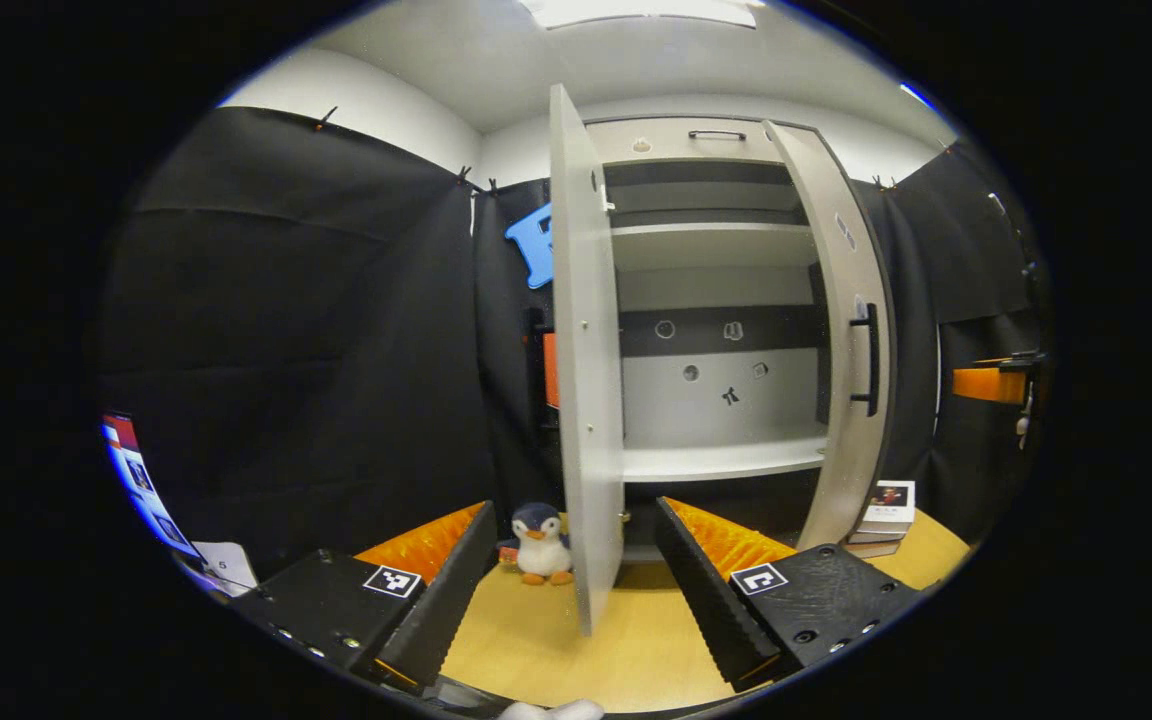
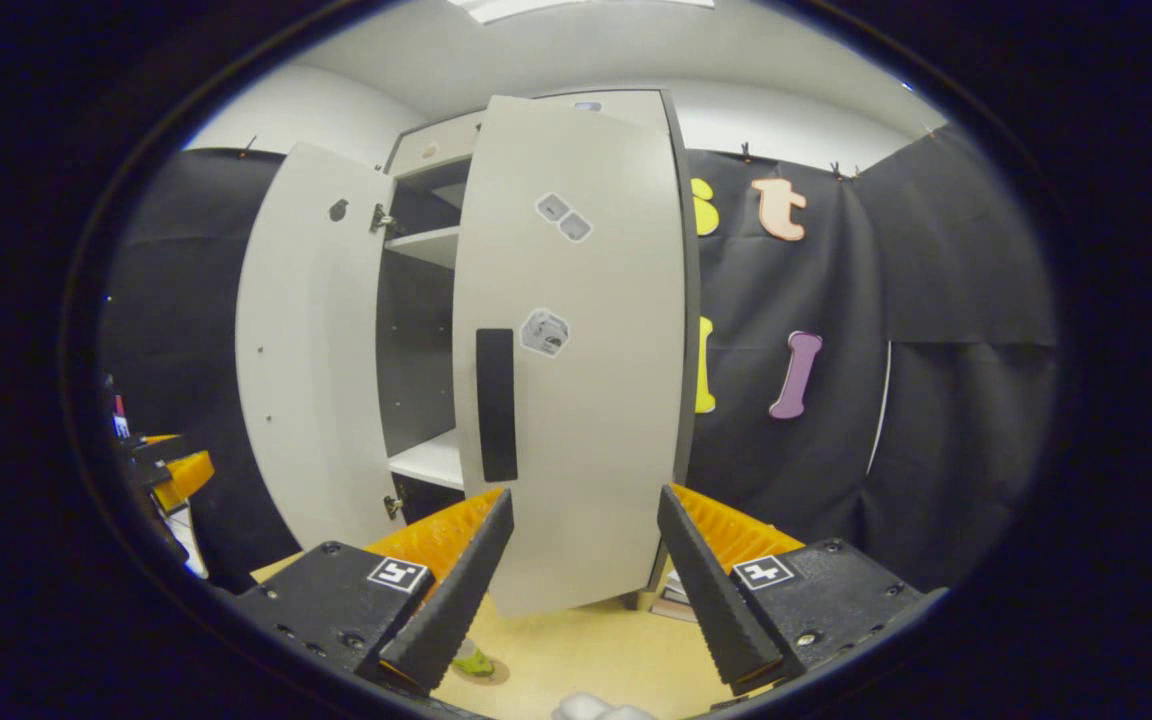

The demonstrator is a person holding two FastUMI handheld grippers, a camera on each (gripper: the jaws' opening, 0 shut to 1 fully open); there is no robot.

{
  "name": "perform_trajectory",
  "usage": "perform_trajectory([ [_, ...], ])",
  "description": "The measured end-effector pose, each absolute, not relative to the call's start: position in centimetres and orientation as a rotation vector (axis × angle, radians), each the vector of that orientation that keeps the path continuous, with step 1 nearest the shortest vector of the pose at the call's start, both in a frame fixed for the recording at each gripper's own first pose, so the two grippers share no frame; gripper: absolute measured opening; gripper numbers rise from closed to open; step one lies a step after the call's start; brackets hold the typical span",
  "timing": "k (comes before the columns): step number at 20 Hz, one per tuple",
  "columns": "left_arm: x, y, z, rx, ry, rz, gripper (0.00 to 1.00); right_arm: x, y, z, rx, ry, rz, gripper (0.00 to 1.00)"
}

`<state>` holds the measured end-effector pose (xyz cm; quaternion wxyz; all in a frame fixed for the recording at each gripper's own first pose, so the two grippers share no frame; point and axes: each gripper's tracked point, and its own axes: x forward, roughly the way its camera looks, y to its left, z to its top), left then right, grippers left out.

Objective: Grasp the bottle in the cabinet with the left hand and place it on the coaster, then close the right door with the right hand and the left door with the left hand.

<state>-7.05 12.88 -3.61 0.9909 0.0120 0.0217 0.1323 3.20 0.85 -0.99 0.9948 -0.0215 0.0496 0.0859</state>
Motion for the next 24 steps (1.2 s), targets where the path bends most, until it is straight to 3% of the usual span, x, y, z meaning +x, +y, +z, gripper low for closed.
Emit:
perform_trajectory([
  [7,-5.0,24.0,-1.3,0.092,-0.007,0.389,0.96,0.2,-0.5,-2.8,-0.029,0.140,0.072,0.96],
  [11,-1.7,27.4,-0.8,0.084,-0.012,0.398,0.96,-1.9,-1.2,-3.4,-0.029,0.156,0.013,0.96],
  [24,6.6,25.3,0.6,0.034,-0.023,0.316,0.96,-4.0,-2.6,-3.9,-0.001,0.186,-0.019,0.96],
])
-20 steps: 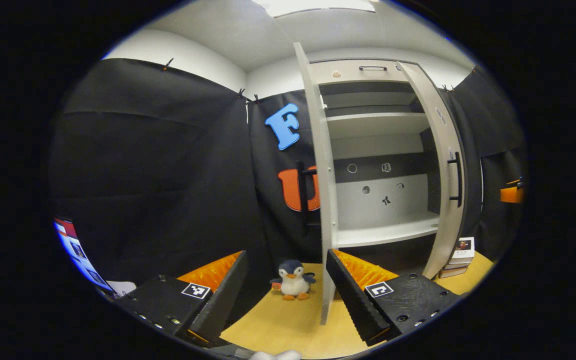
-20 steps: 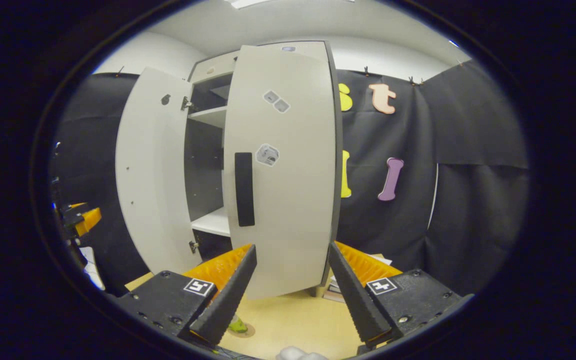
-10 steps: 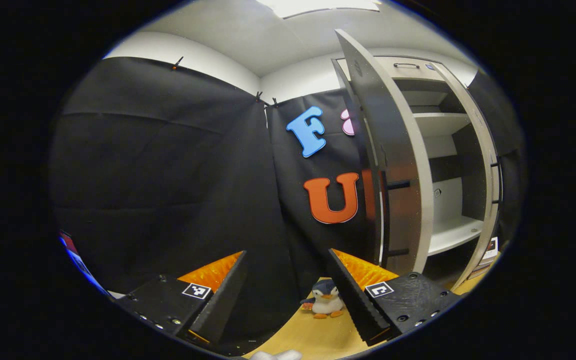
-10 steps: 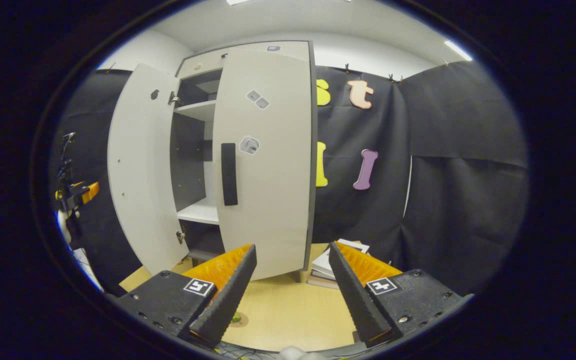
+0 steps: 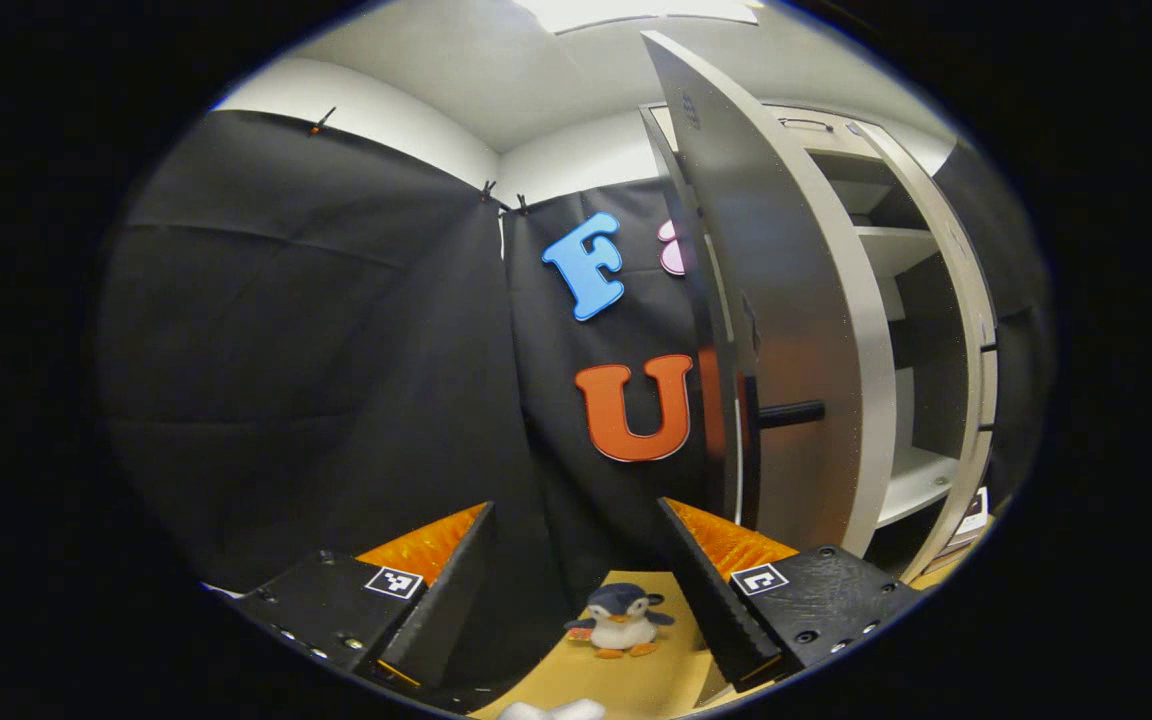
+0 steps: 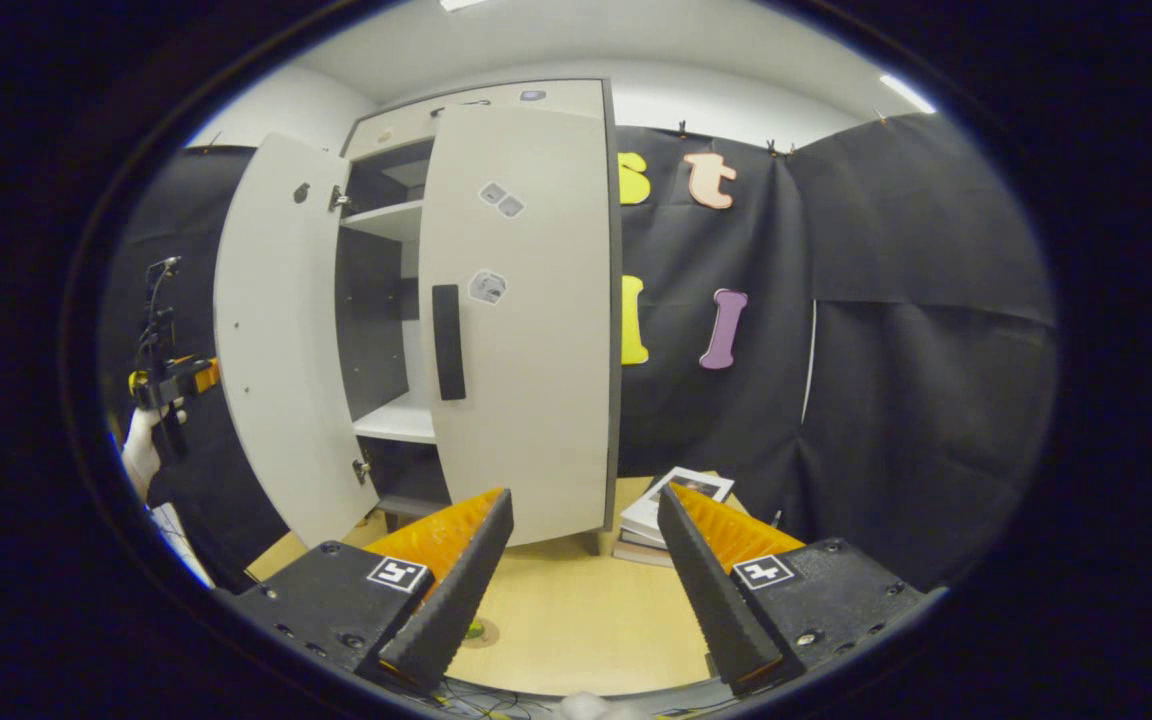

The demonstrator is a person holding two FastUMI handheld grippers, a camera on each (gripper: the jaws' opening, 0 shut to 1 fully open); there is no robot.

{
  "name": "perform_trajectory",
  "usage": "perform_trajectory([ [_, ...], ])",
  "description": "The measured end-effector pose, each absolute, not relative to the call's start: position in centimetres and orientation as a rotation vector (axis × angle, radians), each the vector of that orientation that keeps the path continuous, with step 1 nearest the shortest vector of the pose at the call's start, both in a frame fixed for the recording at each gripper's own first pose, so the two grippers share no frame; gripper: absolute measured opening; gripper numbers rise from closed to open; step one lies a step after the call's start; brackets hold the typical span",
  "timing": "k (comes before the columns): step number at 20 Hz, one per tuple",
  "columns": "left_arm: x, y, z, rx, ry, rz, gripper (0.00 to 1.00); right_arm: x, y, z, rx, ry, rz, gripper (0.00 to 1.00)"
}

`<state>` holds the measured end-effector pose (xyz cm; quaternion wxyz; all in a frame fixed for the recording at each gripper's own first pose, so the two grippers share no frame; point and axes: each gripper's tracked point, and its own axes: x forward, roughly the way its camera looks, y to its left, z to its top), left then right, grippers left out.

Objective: Grasp the bottle in the cabinet with the left hand and place it on the coaster, then close the right door with the right hand and the left door with the left hand.

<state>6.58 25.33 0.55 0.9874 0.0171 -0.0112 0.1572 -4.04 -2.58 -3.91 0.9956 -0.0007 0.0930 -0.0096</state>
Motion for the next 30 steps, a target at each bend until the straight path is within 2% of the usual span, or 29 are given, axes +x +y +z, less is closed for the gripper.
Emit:
perform_trajectory([
  [2,6.5,25.1,0.9,0.004,-0.031,0.302,0.88,-4.2,-2.6,-4.2,0.006,0.189,-0.018,0.96],
  [6,6.3,24.4,0.9,0.010,-0.028,0.304,0.88,-4.3,-2.7,-4.5,0.014,0.196,-0.009,0.96],
  [7,6.3,23.9,0.9,0.004,-0.026,0.299,0.92,-4.3,-2.8,-4.6,0.015,0.194,-0.008,0.96],
  [8,6.3,23.3,0.9,0.007,-0.025,0.295,0.88,-4.4,-2.8,-4.5,0.016,0.194,-0.007,0.94],
  [16,6.9,17.0,1.1,-0.002,-0.026,0.193,0.87,-4.4,-2.4,-4.7,0.031,0.192,0.012,0.96],
  [17,7.1,16.3,1.2,-0.001,-0.025,0.184,0.82,-4.4,-2.3,-4.6,0.029,0.192,0.014,0.96],
  [18,7.3,15.6,1.1,-0.001,-0.025,0.172,0.86,-4.4,-2.3,-4.5,0.026,0.188,0.015,0.94],
  [22,8.8,11.4,1.4,-0.017,-0.028,0.093,0.87,-4.4,-1.9,-4.4,0.022,0.186,0.026,0.96],
  [23,9.2,10.4,1.4,-0.011,-0.028,0.084,0.91,-4.4,-1.9,-4.3,0.020,0.185,0.026,0.96],
  [24,9.4,10.0,1.5,-0.009,-0.027,0.085,0.87,-4.4,-1.9,-4.1,0.019,0.181,0.026,0.96],
  [26,10.0,8.9,1.3,-0.016,-0.016,0.083,0.95,-4.2,-2.0,-3.6,0.020,0.169,0.016,0.96],
  [30,8.7,8.1,1.6,-0.031,-0.014,0.072,0.96,-4.0,-2.3,-2.1,0.037,0.131,-0.010,0.96],
])
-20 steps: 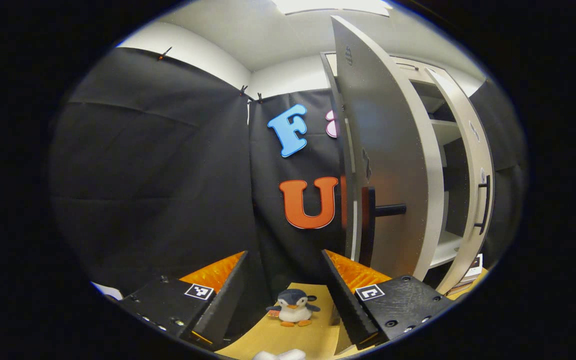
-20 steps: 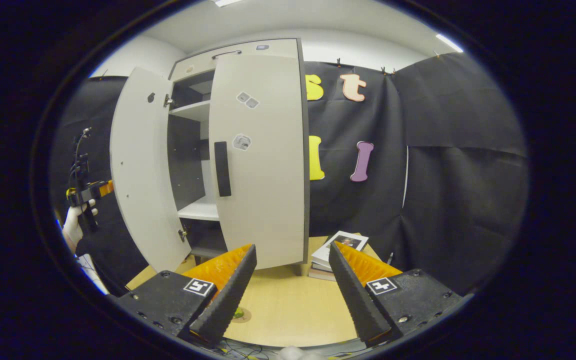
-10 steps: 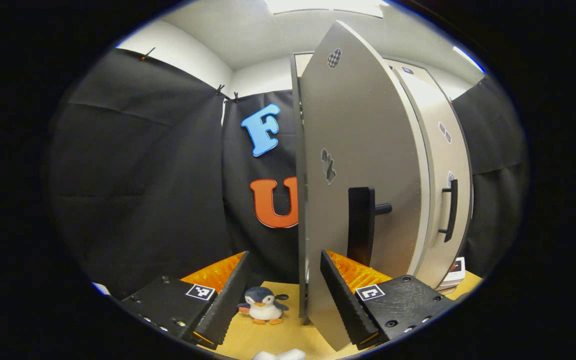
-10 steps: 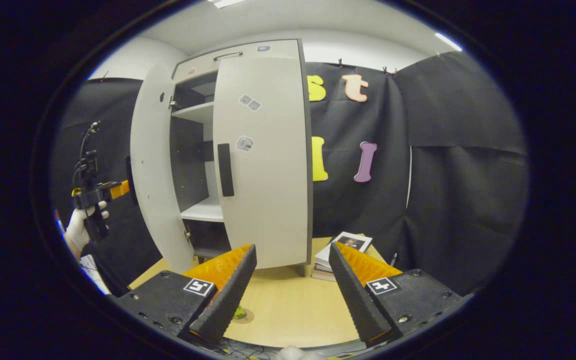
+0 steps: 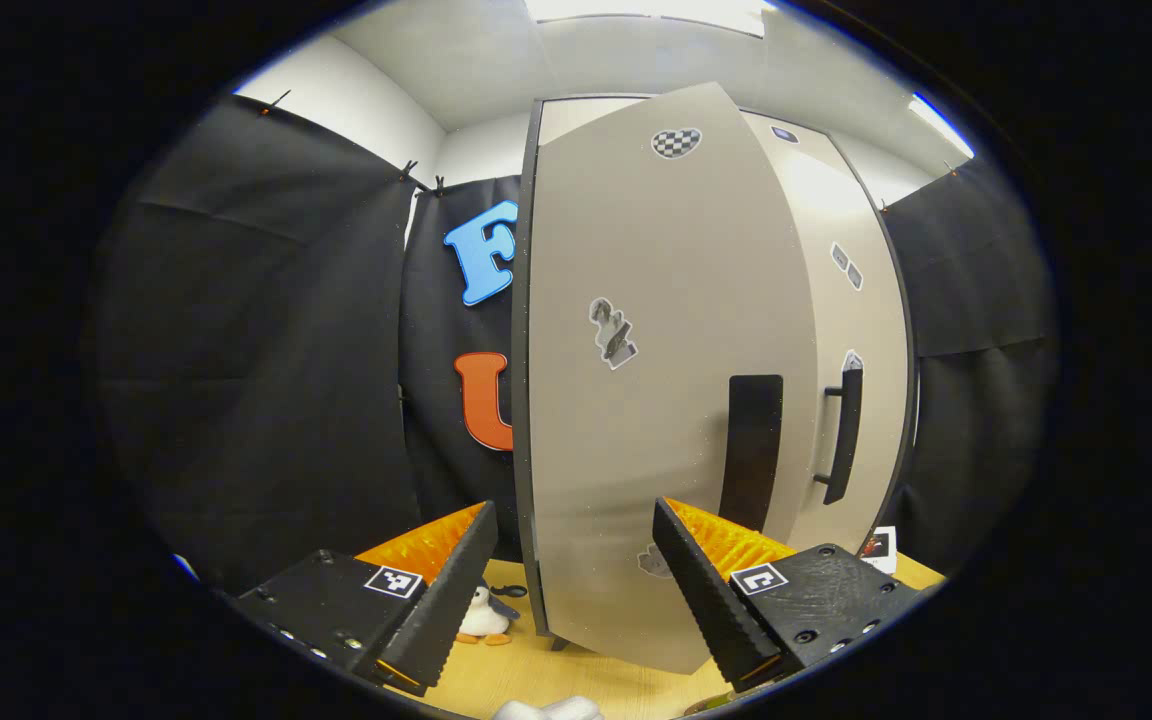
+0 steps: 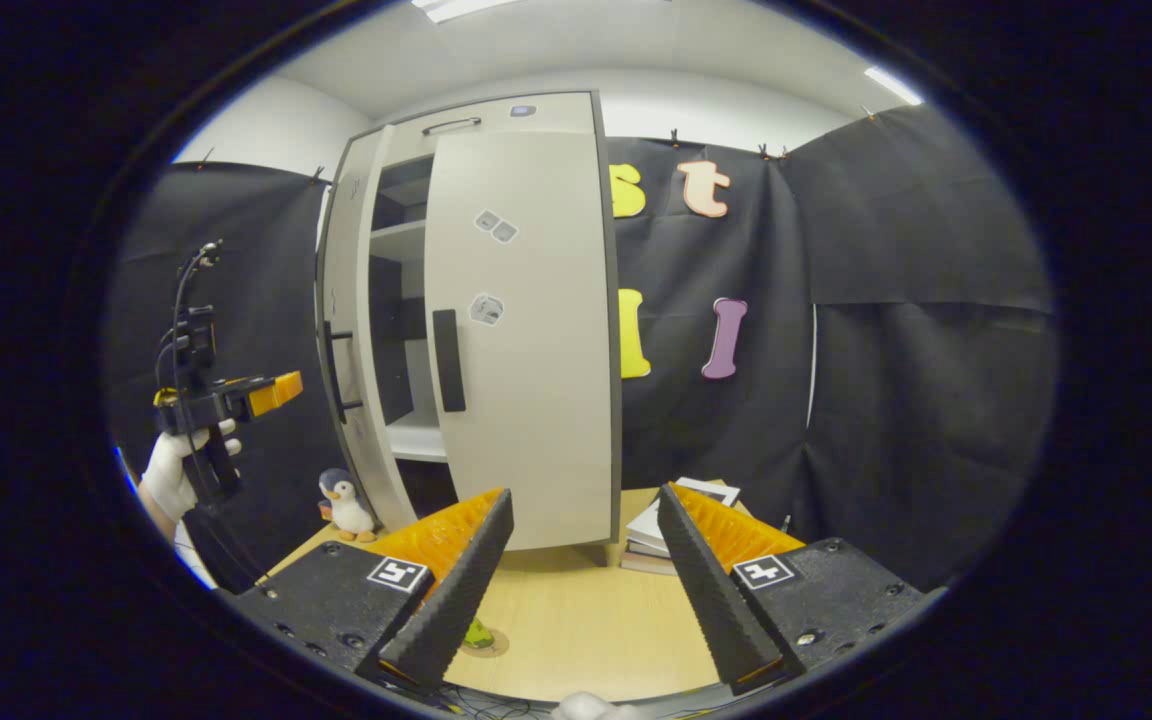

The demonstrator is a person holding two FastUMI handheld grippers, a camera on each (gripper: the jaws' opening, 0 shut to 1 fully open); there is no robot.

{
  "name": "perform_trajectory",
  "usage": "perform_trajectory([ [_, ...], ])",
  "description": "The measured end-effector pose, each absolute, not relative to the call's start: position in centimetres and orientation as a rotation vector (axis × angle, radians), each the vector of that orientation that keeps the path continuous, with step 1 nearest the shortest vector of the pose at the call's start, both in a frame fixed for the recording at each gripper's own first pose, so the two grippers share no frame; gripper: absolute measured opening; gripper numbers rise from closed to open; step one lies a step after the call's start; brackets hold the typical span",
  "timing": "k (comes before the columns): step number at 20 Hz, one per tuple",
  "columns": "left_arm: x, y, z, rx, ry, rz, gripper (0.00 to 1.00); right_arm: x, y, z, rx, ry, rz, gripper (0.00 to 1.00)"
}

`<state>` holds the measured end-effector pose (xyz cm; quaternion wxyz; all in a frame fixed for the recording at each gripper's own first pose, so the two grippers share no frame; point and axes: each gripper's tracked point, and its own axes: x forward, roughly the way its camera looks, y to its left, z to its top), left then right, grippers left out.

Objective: Grasp the bottle in the cabinet with the left hand and place it on the coaster, then close the right door with the right hand and the left door with the left hand.

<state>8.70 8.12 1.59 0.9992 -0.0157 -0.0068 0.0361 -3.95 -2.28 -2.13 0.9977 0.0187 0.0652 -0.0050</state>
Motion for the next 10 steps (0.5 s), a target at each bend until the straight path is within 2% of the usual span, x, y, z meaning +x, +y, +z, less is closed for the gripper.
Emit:
perform_trajectory([
  [10,-0.5,5.7,0.2,-0.024,0.031,0.028,0.96,-3.2,-1.7,-1.3,0.011,0.096,-0.050,0.94],
])
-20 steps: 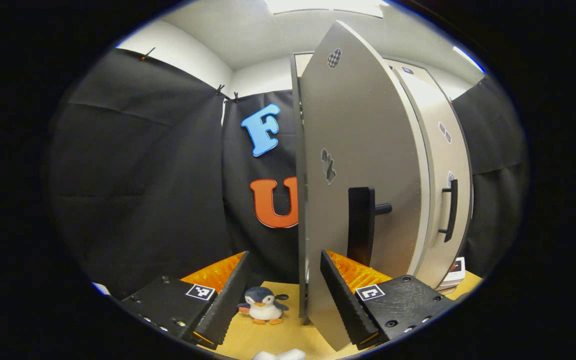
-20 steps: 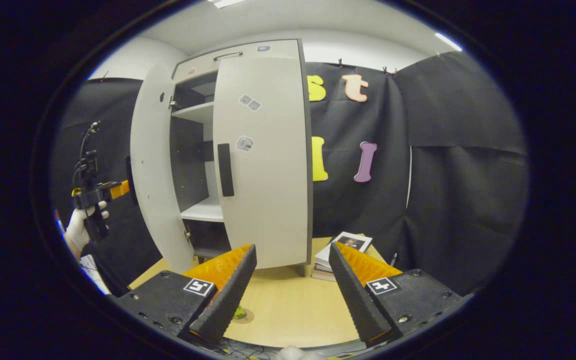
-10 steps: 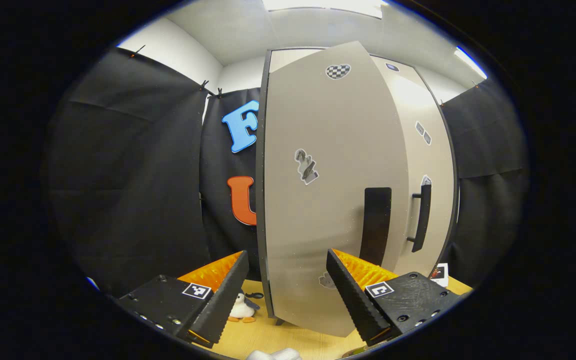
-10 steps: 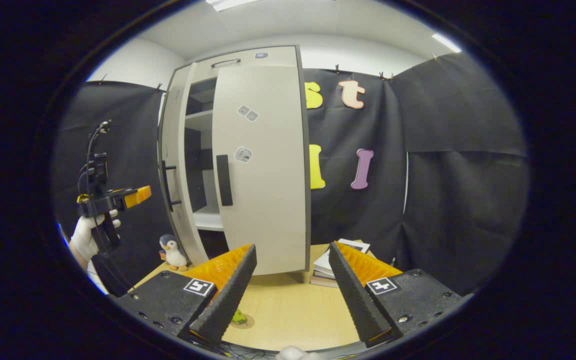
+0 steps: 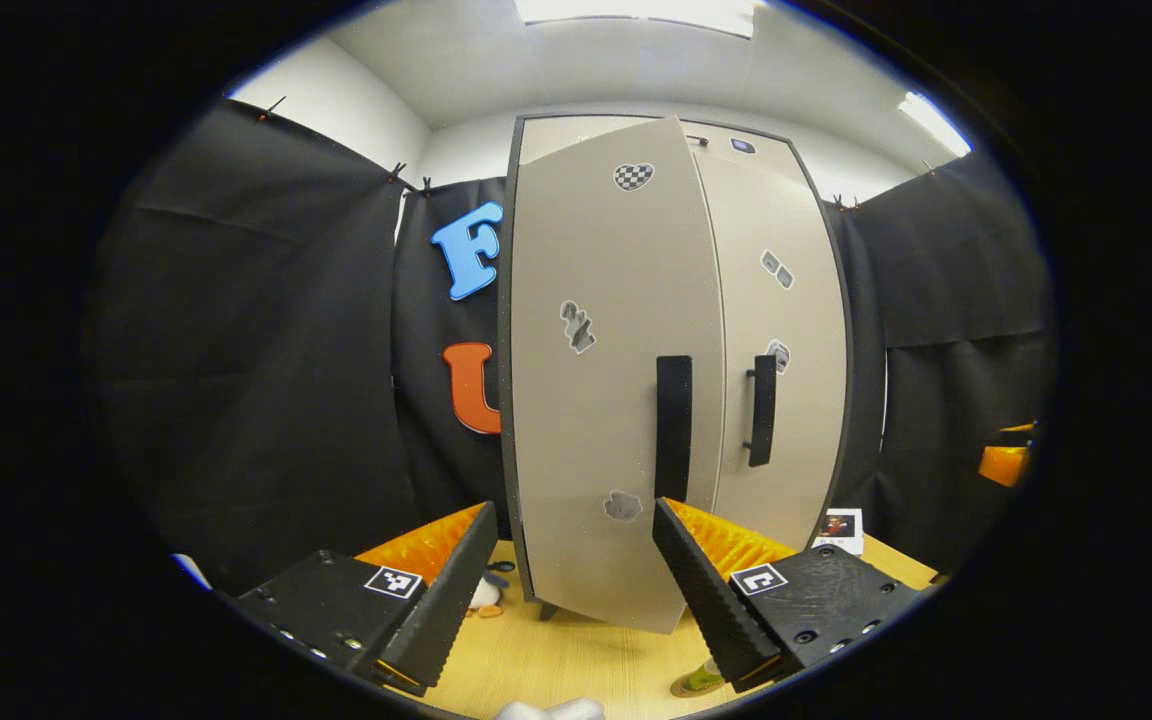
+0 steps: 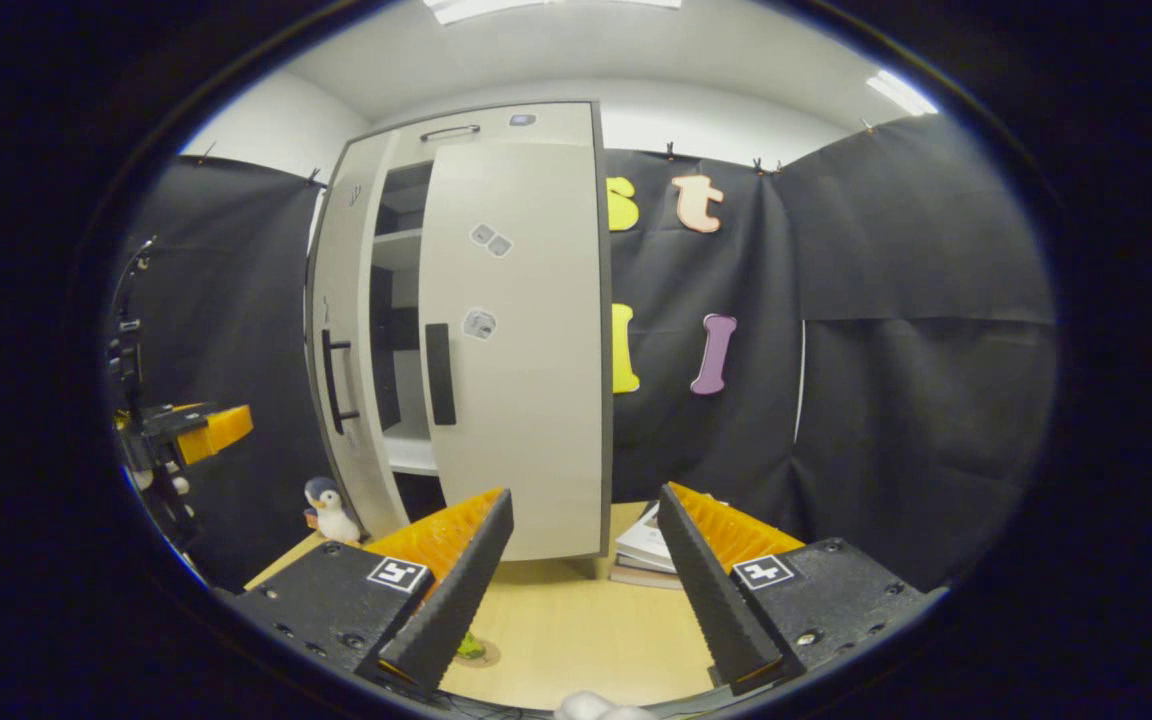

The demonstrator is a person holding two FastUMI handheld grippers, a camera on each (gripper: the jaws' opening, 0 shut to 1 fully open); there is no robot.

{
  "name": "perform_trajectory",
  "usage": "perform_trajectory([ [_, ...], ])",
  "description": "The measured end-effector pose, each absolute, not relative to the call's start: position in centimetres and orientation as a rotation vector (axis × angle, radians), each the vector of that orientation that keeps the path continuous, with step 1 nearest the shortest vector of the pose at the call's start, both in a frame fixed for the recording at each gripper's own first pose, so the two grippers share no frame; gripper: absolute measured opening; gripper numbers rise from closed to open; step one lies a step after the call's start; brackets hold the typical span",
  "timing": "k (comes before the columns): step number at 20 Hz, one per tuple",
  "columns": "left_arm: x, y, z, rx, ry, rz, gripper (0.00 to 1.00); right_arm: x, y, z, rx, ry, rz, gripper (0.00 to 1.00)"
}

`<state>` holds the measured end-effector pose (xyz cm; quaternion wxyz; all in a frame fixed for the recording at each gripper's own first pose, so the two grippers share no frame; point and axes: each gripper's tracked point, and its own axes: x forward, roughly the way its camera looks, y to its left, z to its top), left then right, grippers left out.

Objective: Grasp the bottle in the cabinet with the left hand and place it on the coaster, then close the right door with the right hand and the left door with the left hand.

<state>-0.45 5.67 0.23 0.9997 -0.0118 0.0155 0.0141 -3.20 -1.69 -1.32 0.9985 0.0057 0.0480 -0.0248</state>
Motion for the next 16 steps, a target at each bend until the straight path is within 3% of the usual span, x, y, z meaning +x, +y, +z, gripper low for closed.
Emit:
perform_trajectory([
  [7,-5.6,4.6,-1.9,-0.014,0.035,0.068,0.96,-2.9,0.3,-1.8,0.011,0.091,-0.035,0.94],
  [16,-5.2,4.8,-1.9,-0.038,0.026,0.077,0.96,-2.9,0.9,-1.5,0.006,0.083,-0.035,0.96],
])
